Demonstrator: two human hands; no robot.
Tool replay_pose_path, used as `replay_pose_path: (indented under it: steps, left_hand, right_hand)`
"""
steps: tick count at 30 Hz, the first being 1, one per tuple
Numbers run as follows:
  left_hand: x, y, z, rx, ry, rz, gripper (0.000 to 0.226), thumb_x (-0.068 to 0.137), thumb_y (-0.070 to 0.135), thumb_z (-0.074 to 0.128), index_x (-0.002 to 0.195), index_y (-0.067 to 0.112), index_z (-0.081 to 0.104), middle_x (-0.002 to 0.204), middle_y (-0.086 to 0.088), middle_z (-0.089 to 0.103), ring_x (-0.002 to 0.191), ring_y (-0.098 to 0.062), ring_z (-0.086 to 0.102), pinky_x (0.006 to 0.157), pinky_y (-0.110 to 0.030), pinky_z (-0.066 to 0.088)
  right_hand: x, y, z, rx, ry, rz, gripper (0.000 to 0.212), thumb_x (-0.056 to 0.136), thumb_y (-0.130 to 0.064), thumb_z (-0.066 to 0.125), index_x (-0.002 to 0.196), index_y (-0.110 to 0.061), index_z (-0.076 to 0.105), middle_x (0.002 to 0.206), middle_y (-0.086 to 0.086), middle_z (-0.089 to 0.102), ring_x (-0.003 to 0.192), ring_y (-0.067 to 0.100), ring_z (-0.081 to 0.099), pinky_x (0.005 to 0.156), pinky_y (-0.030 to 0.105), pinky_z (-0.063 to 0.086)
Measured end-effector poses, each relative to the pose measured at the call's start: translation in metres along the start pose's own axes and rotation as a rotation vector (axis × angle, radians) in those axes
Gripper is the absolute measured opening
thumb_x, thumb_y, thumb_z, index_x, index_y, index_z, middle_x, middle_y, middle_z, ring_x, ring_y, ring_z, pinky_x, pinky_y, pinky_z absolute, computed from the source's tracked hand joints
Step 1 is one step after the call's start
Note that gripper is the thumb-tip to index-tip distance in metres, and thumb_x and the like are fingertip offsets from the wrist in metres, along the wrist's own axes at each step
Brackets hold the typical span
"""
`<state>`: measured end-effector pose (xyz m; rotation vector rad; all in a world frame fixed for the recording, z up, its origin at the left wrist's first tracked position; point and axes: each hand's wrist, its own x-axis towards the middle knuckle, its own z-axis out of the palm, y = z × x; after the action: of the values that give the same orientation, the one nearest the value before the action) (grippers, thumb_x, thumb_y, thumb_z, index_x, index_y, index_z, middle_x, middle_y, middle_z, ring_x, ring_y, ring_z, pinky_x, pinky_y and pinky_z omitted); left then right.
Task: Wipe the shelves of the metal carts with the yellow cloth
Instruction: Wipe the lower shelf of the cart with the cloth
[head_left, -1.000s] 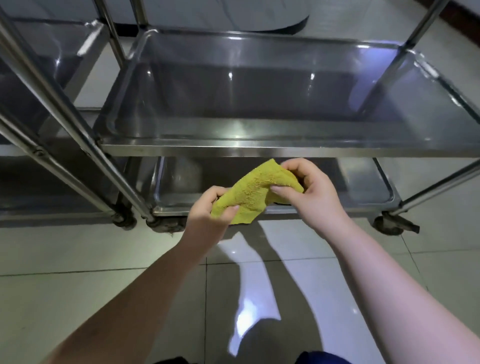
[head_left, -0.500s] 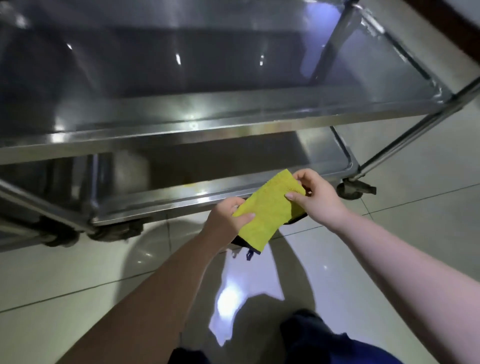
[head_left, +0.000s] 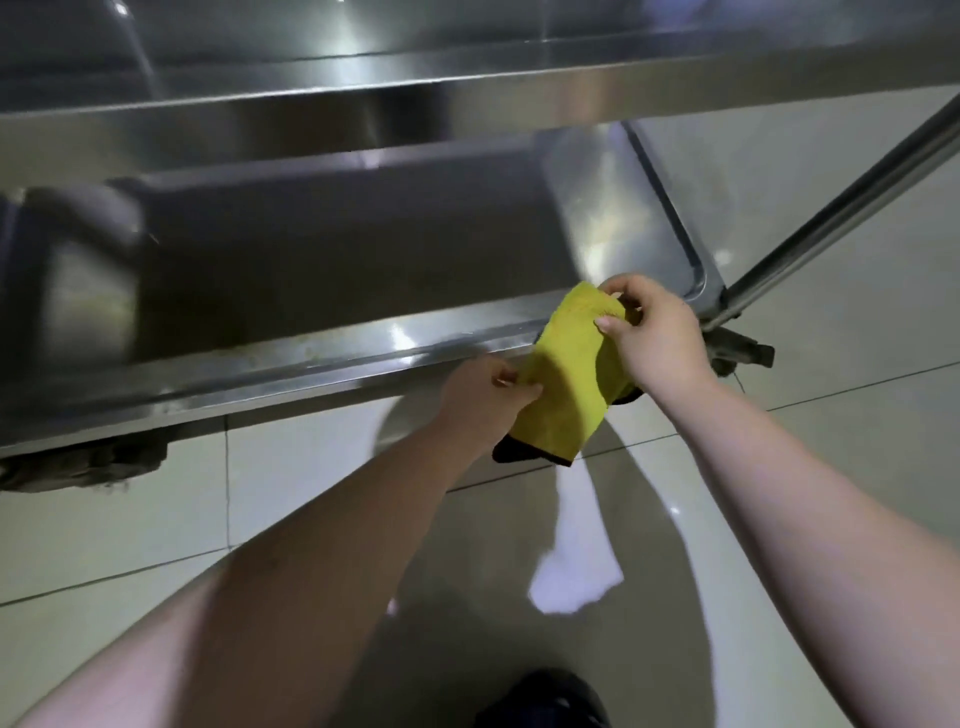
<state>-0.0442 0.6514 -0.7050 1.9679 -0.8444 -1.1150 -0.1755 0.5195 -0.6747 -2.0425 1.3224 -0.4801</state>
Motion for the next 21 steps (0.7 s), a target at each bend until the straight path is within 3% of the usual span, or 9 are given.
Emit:
replay_pose_path:
  steps: [3, 5, 8, 9, 12, 15, 18, 21]
  left_hand:
    - [0.017, 0.032, 0.034, 0.017, -0.034, 0.075, 0.022, 0.089, 0.02, 0.066, 0.108, 0.009, 0.067, 0.104, -0.009, 0.071, 0.098, -0.025, 0.065, 0.087, -0.039, 0.051]
    - [0.037, 0.052, 0.051, 0.043, 0.017, 0.168, 0.023, 0.09, 0.015, 0.064, 0.112, 0.009, 0.066, 0.105, -0.01, 0.07, 0.099, -0.027, 0.065, 0.087, -0.04, 0.052]
    - [0.063, 0.06, 0.059, 0.162, 0.108, 0.267, 0.025, 0.09, 0.018, 0.059, 0.113, 0.013, 0.068, 0.106, -0.01, 0.069, 0.099, -0.028, 0.063, 0.087, -0.036, 0.05]
    - [0.072, 0.055, 0.056, 0.266, 0.184, 0.315, 0.028, 0.088, 0.02, 0.057, 0.113, 0.015, 0.068, 0.108, -0.012, 0.067, 0.1, -0.03, 0.061, 0.088, -0.036, 0.047]
    - [0.097, 0.028, 0.035, 0.693, 0.351, 0.334, 0.044, 0.091, 0.026, 0.051, 0.135, 0.024, 0.053, 0.137, -0.013, 0.054, 0.125, -0.037, 0.045, 0.1, -0.037, 0.033]
    - [0.119, 0.01, 0.014, 0.888, 0.387, 0.283, 0.055, 0.098, 0.037, 0.04, 0.151, 0.032, 0.026, 0.161, -0.001, 0.018, 0.149, -0.028, 0.005, 0.119, -0.043, 0.002]
    - [0.131, -0.001, 0.001, 0.977, 0.362, 0.214, 0.058, 0.099, 0.045, 0.029, 0.153, 0.036, 0.011, 0.163, 0.004, 0.004, 0.149, -0.025, -0.01, 0.118, -0.048, -0.011]
    - [0.137, -0.003, 0.003, 0.917, 0.402, 0.179, 0.057, 0.099, 0.045, 0.028, 0.154, 0.036, 0.012, 0.163, 0.004, 0.005, 0.149, -0.023, -0.011, 0.117, -0.051, -0.012]
  right_hand:
    - [0.042, 0.009, -0.029, -0.229, 0.021, -0.016, 0.032, 0.088, -0.016, 0.066, 0.118, -0.026, 0.066, 0.12, 0.003, 0.065, 0.111, 0.024, 0.057, 0.091, 0.031, 0.042]
    - [0.078, 0.012, -0.04, -0.349, 0.084, -0.037, 0.036, 0.09, -0.019, 0.06, 0.125, -0.025, 0.063, 0.13, 0.007, 0.06, 0.123, 0.032, 0.05, 0.103, 0.04, 0.036]
    - [0.108, 0.022, -0.022, -0.565, 0.041, 0.015, 0.056, 0.093, -0.029, 0.05, 0.147, -0.034, 0.036, 0.159, 0.01, 0.022, 0.146, 0.036, 0.011, 0.113, 0.05, 0.014]
    - [0.109, 0.028, -0.008, -0.632, -0.027, 0.048, 0.059, 0.094, -0.036, 0.046, 0.15, -0.034, 0.028, 0.161, 0.011, 0.013, 0.147, 0.039, 0.003, 0.115, 0.053, 0.01]
    - [0.087, 0.053, 0.033, -0.687, -0.147, 0.0, 0.05, 0.098, -0.045, 0.034, 0.141, -0.023, 0.044, 0.151, 0.018, 0.035, 0.142, 0.043, 0.016, 0.117, 0.055, 0.006]
    - [0.084, 0.07, 0.044, -0.679, -0.127, -0.07, 0.054, 0.099, -0.048, 0.028, 0.151, -0.042, 0.016, 0.163, 0.002, 0.007, 0.147, 0.041, 0.001, 0.117, 0.055, -0.001]
    - [0.104, 0.086, 0.031, -0.676, -0.117, -0.132, 0.056, 0.099, -0.046, 0.031, 0.15, -0.049, 0.008, 0.164, -0.004, 0.003, 0.147, 0.039, 0.0, 0.117, 0.055, 0.001]
    - [0.136, 0.108, 0.002, -0.674, -0.105, -0.025, 0.06, 0.096, -0.043, 0.033, 0.15, -0.05, 0.009, 0.163, -0.006, 0.002, 0.148, 0.038, -0.005, 0.118, 0.054, -0.002]
